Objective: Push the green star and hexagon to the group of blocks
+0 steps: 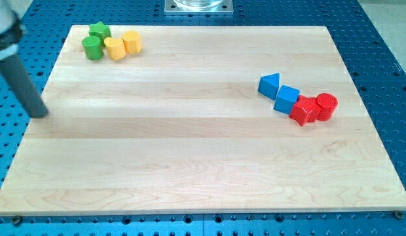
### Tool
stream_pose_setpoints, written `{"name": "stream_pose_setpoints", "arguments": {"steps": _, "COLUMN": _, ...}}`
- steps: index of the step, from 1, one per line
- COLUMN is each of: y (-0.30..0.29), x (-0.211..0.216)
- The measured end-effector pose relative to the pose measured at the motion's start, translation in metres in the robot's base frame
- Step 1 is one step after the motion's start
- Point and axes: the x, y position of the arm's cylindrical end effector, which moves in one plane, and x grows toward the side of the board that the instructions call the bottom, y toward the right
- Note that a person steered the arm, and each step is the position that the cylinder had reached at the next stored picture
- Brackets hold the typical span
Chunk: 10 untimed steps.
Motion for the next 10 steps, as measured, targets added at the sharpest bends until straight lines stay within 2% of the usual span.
{"name": "stream_pose_setpoints", "arguments": {"steps": 1, "y": -0.001, "x": -0.038}}
{"name": "stream_pose_setpoints", "arguments": {"steps": 2, "y": -0.001, "x": -0.038}}
{"name": "stream_pose_setpoints", "arguments": {"steps": 3, "y": -0.001, "x": -0.096}}
{"name": "stream_pose_setpoints", "arguments": {"steps": 4, "y": -0.001, "x": -0.121}}
{"name": "stream_pose_setpoints", "arguments": {"steps": 6, "y": 0.000, "x": -0.118}}
{"name": "stream_pose_setpoints", "arguments": {"steps": 7, "y": -0.001, "x": -0.138}}
{"name": "stream_pose_setpoints", "arguments": {"steps": 8, "y": -0.001, "x": -0.183}}
{"name": "stream_pose_setpoints", "arguments": {"steps": 10, "y": 0.020, "x": -0.224}}
